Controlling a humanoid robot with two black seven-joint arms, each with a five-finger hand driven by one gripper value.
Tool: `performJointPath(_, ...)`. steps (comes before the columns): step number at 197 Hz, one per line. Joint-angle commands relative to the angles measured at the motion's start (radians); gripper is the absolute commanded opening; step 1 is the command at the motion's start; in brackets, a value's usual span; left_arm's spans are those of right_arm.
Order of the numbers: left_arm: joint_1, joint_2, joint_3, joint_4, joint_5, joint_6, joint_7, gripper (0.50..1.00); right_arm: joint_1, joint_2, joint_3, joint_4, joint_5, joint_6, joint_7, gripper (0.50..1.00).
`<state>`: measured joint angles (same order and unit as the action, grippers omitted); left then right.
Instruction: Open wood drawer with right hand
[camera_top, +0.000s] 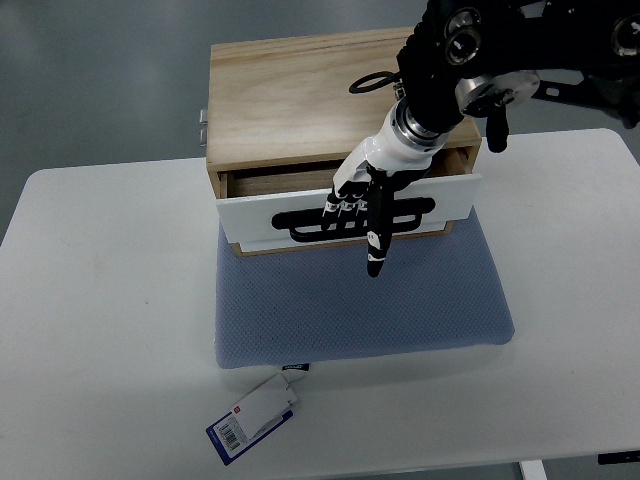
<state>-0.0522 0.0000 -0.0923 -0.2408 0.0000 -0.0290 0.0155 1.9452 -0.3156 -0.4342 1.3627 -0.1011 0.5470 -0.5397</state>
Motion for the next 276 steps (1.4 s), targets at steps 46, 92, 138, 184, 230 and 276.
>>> performJointPath(46,0.000,0.000,-0.001,0.000,0.000,0.000,0.000,1.000,0.001,-0.008,0.000,0.025,0.007,0.025,0.003,0.944)
performJointPath(92,0.000,0.000,-0.003,0.001,0.000,0.000,0.000,1.000,0.003,-0.037,0.000,0.059,0.029,0.063,0.003,0.944)
performJointPath(138,0.000,0.000,-0.001,0.001,0.000,0.000,0.000,1.000,0.018,-0.057,0.000,0.093,0.060,0.064,0.003,0.944)
performJointPath(184,0.000,0.000,-0.001,0.001,0.000,0.000,0.000,1.000,0.031,-0.079,0.000,0.124,0.081,0.064,0.003,0.944)
performJointPath(230,0.000,0.000,0.000,0.001,0.000,0.000,0.000,1.000,0.058,-0.106,0.000,0.168,0.095,0.064,0.003,0.944)
performJointPath(276,0.000,0.000,0.003,0.000,0.000,0.000,0.000,1.000,0.115,-0.160,0.031,0.194,0.110,0.064,0.003,0.944)
